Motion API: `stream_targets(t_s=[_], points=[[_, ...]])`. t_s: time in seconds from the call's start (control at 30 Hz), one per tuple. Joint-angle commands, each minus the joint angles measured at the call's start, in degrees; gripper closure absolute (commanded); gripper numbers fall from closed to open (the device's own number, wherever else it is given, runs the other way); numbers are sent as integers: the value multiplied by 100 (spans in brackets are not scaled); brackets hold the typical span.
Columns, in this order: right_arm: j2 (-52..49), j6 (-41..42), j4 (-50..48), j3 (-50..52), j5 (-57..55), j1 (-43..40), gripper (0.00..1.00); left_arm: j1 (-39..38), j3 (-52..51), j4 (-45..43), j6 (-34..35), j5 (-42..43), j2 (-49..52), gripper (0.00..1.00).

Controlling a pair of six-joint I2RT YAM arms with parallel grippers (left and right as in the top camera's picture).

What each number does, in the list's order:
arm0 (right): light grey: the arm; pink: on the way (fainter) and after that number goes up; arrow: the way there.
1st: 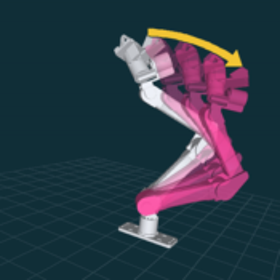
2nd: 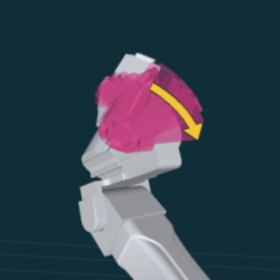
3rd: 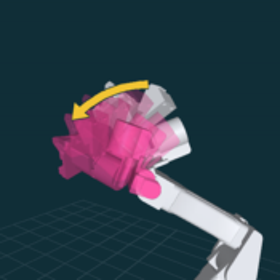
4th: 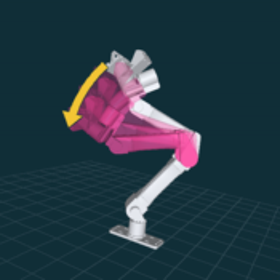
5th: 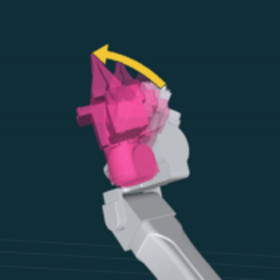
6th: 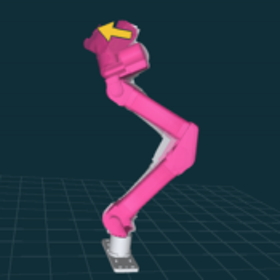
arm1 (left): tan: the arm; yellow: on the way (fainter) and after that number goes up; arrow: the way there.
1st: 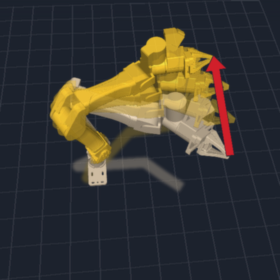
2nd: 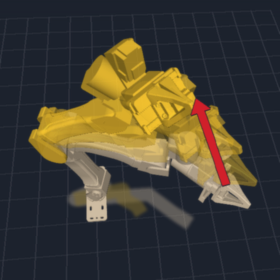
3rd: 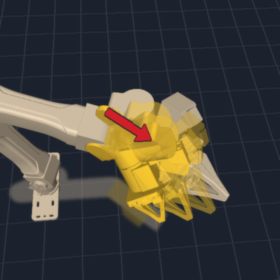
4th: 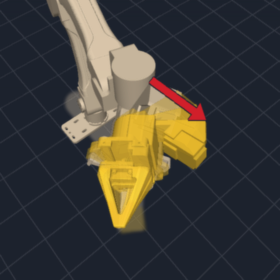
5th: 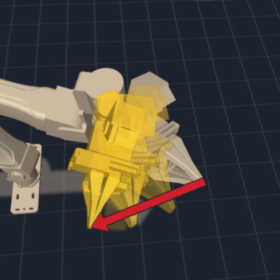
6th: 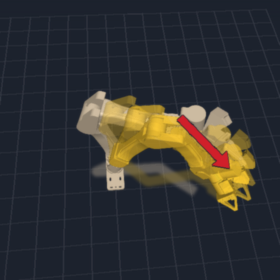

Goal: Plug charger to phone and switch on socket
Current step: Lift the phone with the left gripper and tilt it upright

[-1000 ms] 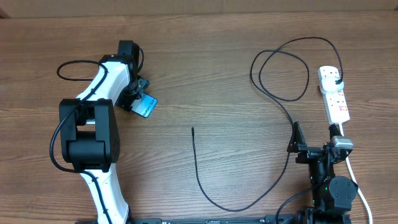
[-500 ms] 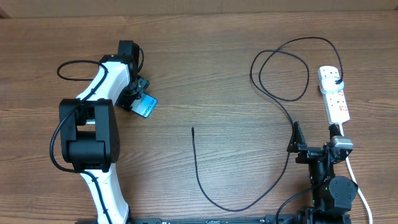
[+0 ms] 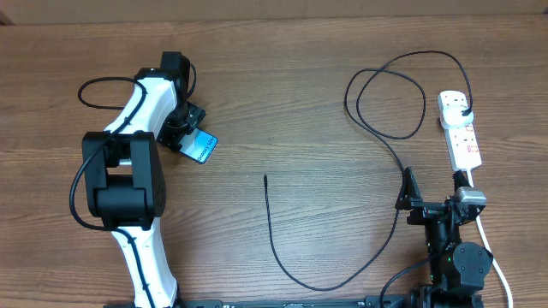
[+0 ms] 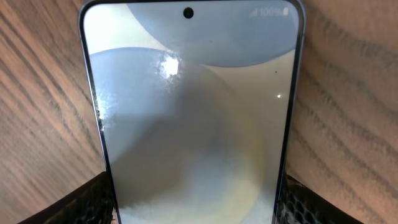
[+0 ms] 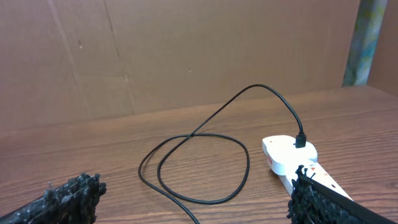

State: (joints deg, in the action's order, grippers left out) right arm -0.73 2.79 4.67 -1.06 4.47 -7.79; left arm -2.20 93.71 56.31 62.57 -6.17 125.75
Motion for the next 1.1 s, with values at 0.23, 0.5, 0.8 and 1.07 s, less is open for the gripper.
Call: stream_targets(t_s=[0.23, 0.5, 0.8, 1.07], points=[[57, 4, -20, 61, -37, 33, 0, -9, 710, 549, -94, 136, 197, 96], [57, 4, -20, 61, -37, 33, 0, -9, 1152, 861, -317, 295, 195, 96], [57, 4, -20, 61, -37, 33, 0, -96, 1818, 896, -732, 1609, 195, 96], [57, 4, -20, 61, -37, 33, 0, -439, 2179, 256, -726, 3473, 195, 96]])
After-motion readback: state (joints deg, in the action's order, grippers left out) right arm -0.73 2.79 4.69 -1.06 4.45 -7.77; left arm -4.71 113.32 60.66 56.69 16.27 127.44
